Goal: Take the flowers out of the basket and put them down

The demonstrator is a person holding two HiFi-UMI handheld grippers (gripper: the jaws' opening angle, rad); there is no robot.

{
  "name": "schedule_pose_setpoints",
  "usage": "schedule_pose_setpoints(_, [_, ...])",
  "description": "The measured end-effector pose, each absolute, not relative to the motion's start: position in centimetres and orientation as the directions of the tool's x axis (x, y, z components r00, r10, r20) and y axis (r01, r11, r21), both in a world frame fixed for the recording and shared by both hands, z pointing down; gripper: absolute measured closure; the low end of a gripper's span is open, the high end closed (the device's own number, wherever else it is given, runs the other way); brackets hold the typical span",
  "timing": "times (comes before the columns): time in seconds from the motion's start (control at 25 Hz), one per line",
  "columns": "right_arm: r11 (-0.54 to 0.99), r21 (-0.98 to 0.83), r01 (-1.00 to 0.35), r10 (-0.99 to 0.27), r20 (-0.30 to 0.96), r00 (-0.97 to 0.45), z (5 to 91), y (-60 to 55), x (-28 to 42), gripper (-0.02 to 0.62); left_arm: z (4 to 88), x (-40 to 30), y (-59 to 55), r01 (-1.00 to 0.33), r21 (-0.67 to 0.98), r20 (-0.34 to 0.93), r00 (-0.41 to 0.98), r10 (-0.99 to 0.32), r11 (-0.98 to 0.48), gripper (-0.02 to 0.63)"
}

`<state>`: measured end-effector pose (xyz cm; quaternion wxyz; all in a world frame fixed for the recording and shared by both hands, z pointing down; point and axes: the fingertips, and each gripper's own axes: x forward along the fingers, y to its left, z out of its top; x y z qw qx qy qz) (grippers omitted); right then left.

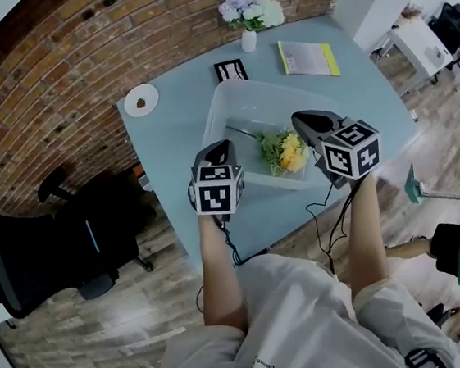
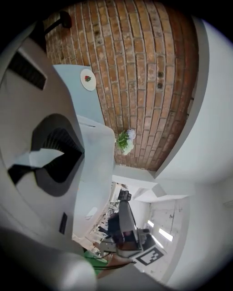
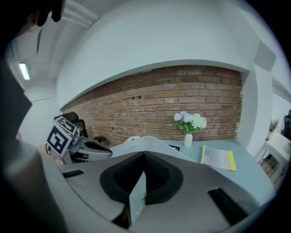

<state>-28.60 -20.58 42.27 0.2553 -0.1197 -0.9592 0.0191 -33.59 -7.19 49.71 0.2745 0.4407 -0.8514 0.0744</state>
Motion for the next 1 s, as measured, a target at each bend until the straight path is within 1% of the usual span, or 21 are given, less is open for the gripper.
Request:
schedule_pose_setpoints(0.08, [0.947, -0.091, 0.309, 0.308, 0.539, -0.784, 43.5, -19.5, -31.3, 0.578, 49.7, -33.8, -7.1, -0.780, 0.112, 0.518, -0.483, -0.706, 0.616, 0.586])
schedule_pose_setpoints(0.16, [0.913, -0.102, 0.394, 0.369, 0.616, -0.696, 46.1, -18.3, -33.4, 0.578, 49.7, -34.0, -7.0, -0.771, 0.101, 0.513, -0.501, -0.697, 0.629, 0.586])
schedule_pose_setpoints(0.24, [0.876, -0.114, 0.468, 0.405, 0.701, -0.587, 49.8, -17.2, -34.9, 0.578, 49.9, -34.4, -6.8, -0.758, 0.105, 0.507, -0.516, -0.690, 0.644, 0.586])
schedule_pose_setpoints(0.32, [0.848, -0.139, 0.511, 0.419, 0.767, -0.486, 53.8, -16.7, -36.0, 0.566, 49.8, -34.7, -6.7, -0.746, 0.117, 0.499, -0.527, -0.688, 0.656, 0.586])
schedule_pose_setpoints(0.44, [0.845, -0.217, 0.489, 0.421, 0.834, -0.357, 59.8, -16.6, -37.1, 0.566, 50.1, -34.8, -6.6, -0.733, 0.124, 0.498, -0.537, -0.681, 0.668, 0.586])
schedule_pose_setpoints(0.56, [0.844, -0.271, 0.463, 0.425, 0.865, -0.267, 63.3, -16.2, -37.3, 0.553, 49.8, -34.9, -6.3, -0.718, 0.148, 0.482, -0.548, -0.684, 0.680, 0.586])
schedule_pose_setpoints(0.6, [0.841, -0.281, 0.462, 0.429, 0.867, -0.253, 63.7, -16.0, -37.4, 0.537, 49.6, -35.1, -6.0, -0.711, 0.165, 0.471, -0.552, -0.688, 0.684, 0.586])
schedule_pose_setpoints(0.72, [0.837, -0.272, 0.474, 0.421, 0.874, -0.243, 63.8, -15.8, -38.0, 0.535, 49.2, -35.6, -5.8, -0.690, 0.194, 0.460, -0.564, -0.686, 0.698, 0.586])
schedule_pose_setpoints(0.88, [0.843, -0.255, 0.474, 0.386, 0.900, -0.203, 64.9, -16.7, -39.2, 0.528, 49.6, -35.6, -6.3, -0.685, 0.143, 0.472, -0.588, -0.657, 0.715, 0.586])
schedule_pose_setpoints(1.0, [0.829, -0.235, 0.507, 0.341, 0.931, -0.127, 66.6, -16.6, -40.0, 0.525, 49.9, -35.7, -6.2, -0.673, 0.135, 0.476, -0.600, -0.643, 0.728, 0.586])
